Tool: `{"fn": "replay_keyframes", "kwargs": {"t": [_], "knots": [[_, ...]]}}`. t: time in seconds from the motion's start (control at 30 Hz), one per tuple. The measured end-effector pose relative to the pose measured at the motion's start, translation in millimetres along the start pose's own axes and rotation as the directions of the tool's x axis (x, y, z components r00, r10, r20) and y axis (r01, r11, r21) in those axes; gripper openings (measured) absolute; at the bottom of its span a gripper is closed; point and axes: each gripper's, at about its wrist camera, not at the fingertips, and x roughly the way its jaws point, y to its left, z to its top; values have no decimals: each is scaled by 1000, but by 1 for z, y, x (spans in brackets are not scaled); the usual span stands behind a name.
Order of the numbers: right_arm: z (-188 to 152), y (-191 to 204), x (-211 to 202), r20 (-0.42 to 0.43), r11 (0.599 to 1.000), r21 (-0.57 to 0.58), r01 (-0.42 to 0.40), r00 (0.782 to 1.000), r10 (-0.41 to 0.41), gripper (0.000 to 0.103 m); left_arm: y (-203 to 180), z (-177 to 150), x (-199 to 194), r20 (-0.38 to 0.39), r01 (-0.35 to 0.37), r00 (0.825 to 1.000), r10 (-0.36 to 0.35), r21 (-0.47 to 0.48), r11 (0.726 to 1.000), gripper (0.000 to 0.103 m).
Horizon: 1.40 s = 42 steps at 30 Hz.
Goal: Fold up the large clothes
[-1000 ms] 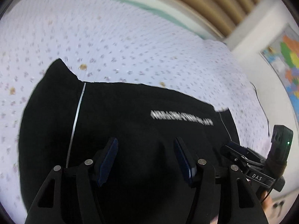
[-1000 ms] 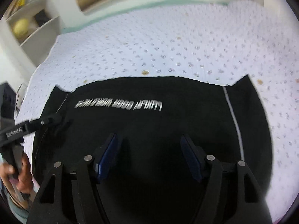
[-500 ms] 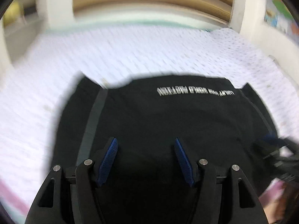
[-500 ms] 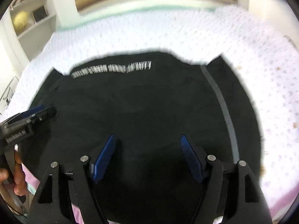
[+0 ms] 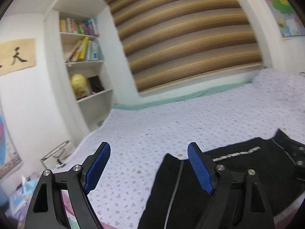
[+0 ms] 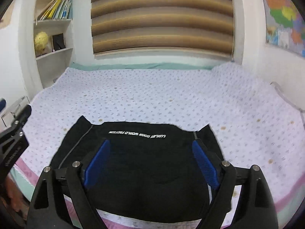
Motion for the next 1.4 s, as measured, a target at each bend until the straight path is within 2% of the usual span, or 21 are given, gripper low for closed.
{"fn": "replay_keyframes", "kwargs": {"t": [0.3,0.73,1.03,1.4], "knots": [[-8,4,23,-77,999,32,-33,996,35,90,-3,-3,10,-64,36,997,-37,-20,999,84],[-21,12,45,-148,1000,26,-17,989,21,90,-5,-22,29,-130,55,990,-61,-48,997,84],[-26,10,48,-175,1000,11,-7,984,9,90,-12,-26,31,-143,57,988,-61,-30,998,84],[-25,-9,34,-158,998,30,46,987,-40,90,-27,-26,27,-148,68,987,-68,-2,998,84]]}}
